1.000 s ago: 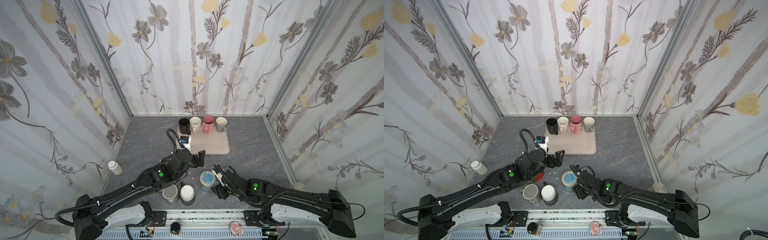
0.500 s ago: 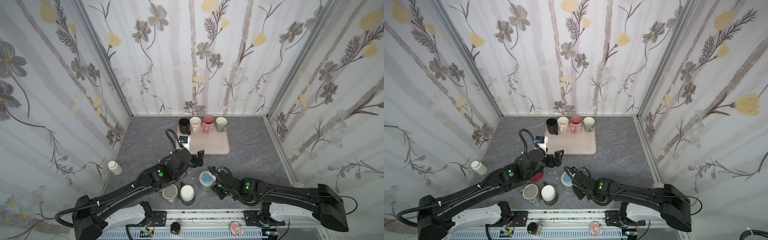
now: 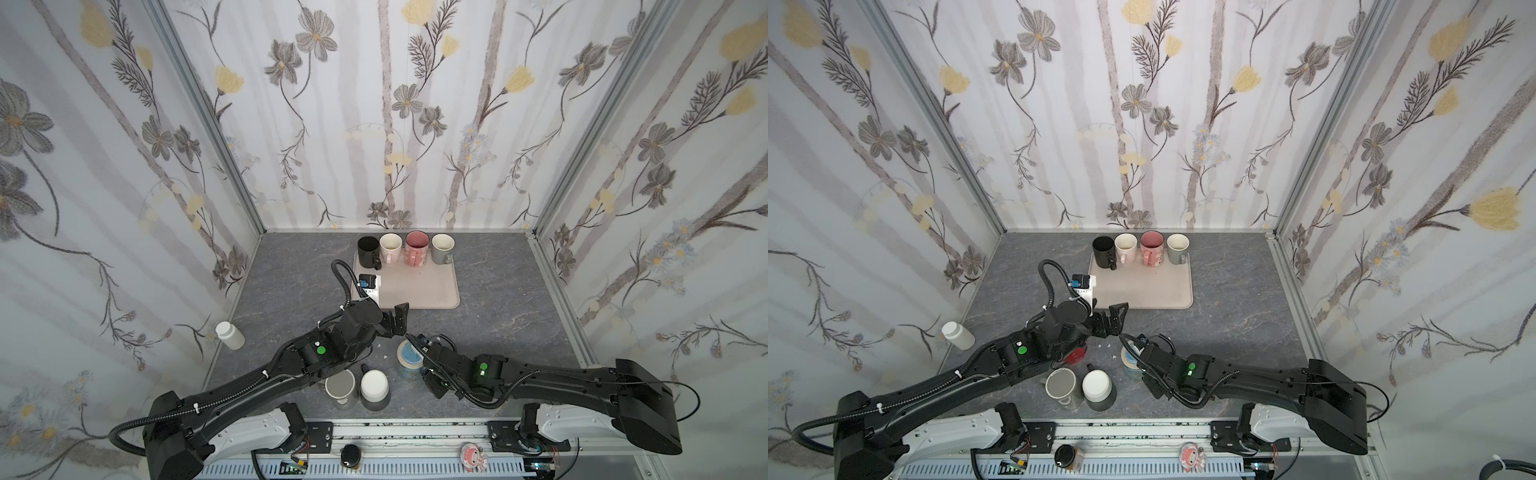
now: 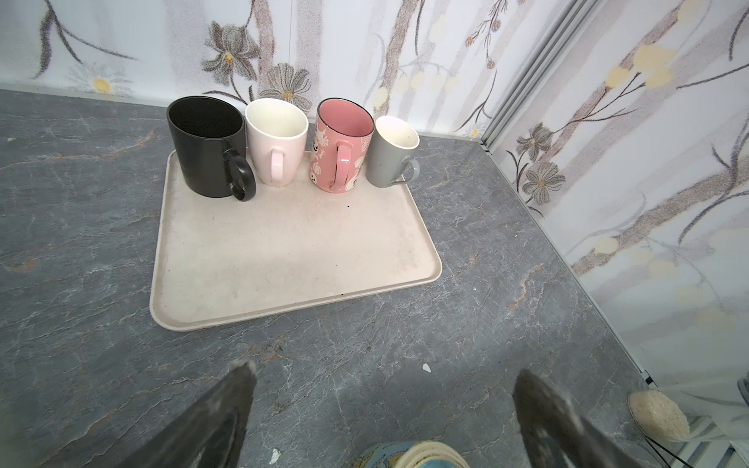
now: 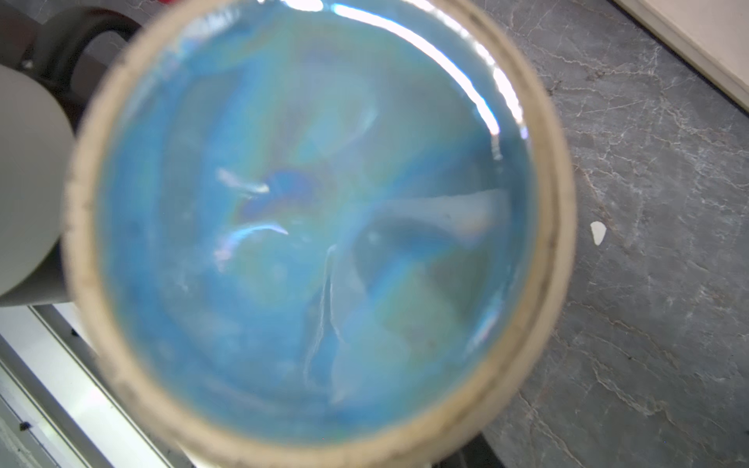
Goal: Turn the mug right side up
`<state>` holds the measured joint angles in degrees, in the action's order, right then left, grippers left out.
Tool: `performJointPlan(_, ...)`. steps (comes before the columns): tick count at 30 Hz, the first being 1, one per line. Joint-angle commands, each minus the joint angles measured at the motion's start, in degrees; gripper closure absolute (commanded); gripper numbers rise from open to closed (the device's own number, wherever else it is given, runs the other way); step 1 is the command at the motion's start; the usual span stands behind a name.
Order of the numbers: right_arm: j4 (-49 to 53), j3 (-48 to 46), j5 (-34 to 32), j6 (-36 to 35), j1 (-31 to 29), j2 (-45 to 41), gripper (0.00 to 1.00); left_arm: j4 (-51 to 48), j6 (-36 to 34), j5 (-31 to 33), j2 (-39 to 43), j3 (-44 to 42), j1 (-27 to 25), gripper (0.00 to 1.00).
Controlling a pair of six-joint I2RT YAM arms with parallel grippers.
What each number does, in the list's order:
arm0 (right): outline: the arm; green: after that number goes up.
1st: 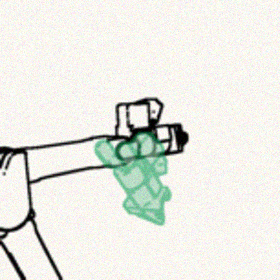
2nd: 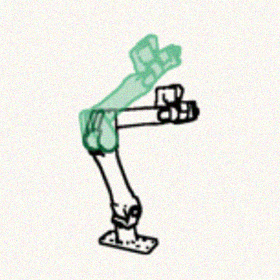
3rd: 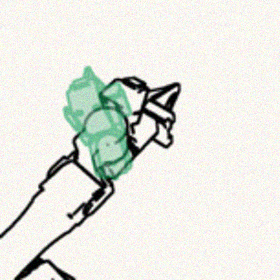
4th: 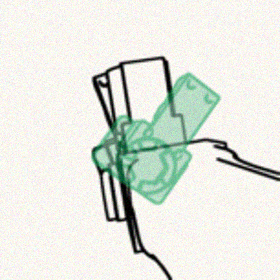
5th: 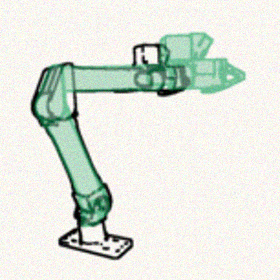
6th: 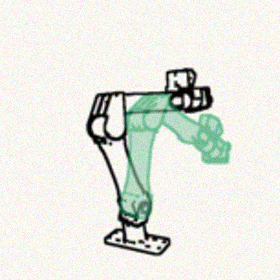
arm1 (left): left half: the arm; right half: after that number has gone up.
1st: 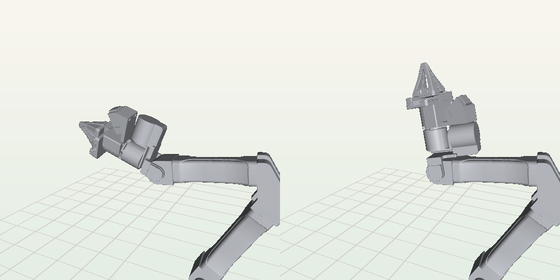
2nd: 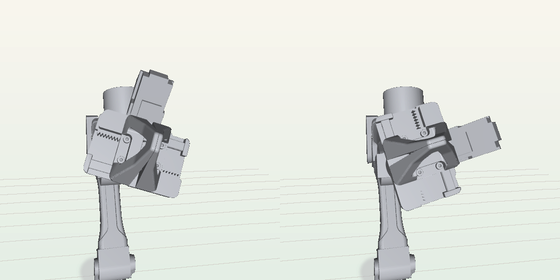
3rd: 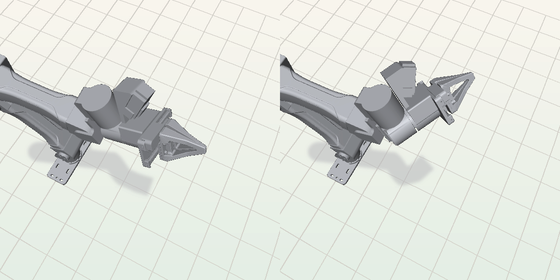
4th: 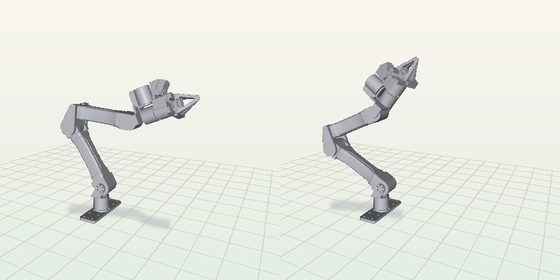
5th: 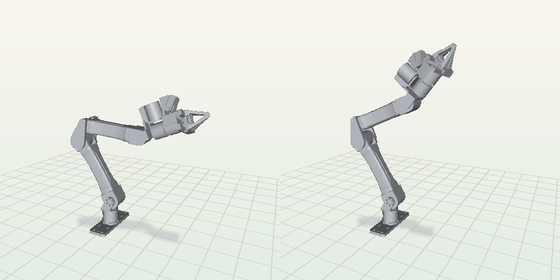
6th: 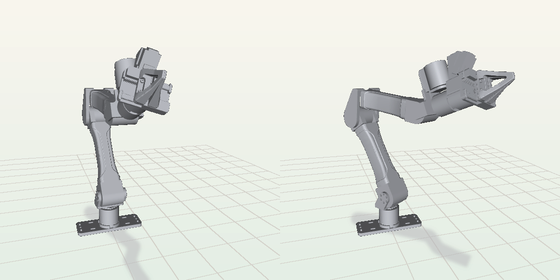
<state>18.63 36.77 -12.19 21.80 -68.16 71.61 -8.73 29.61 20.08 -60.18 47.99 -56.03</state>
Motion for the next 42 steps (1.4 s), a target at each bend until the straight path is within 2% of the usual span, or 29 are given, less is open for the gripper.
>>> performJointPlan(1, -1.05, 0.49, -2.56, -0.36, -0.04, -0.04, 0.64, 2.18, 0.61, -0.14, -0.02, 0.00, 0.09, 0.00)
performJointPlan(5, -2.66, -0.20, -3.38, -0.62, 0.02, -1.60, 0.62, 2.40, 0.79, -0.26, 0.02, -0.26, 0.13, 0.00)
performJointPlan(11, -2.09, -0.12, -4.32, -1.30, 0.05, -0.51, 0.70, 2.53, 0.79, -0.51, -0.07, -0.20, 0.12, 0.00)
performJointPlan(17, -1.86, -0.81, -5.57, -0.67, 0.13, -0.86, 0.84, 3.41, 1.00, -1.26, -0.25, -0.54, 0.13, 0.00)
performJointPlan(20, -1.07, -1.37, -6.86, 0.55, 0.18, -1.29, 1.00, 3.49, 1.04, -1.74, -0.46, -0.45, 0.13, 0.00)
performJointPlan(27, -1.92, -3.82, -10.51, 3.41, 1.11, -6.77, 1.00, 5.91, 1.52, -3.02, 0.06, -1.68, 0.13, 0.00)
performJointPlan(35, -2.98, -5.48, -10.15, 5.77, 4.90, -15.18, 1.00, 10.40, 1.06, -4.19, -0.81, -1.93, 0.36, 0.00)
performJointPlan(42, -4.70, -4.82, -9.15, 5.43, 9.75, -20.97, 1.00, 14.62, 3.83, -13.60, 0.08, -4.03, 5.38, 0.00)
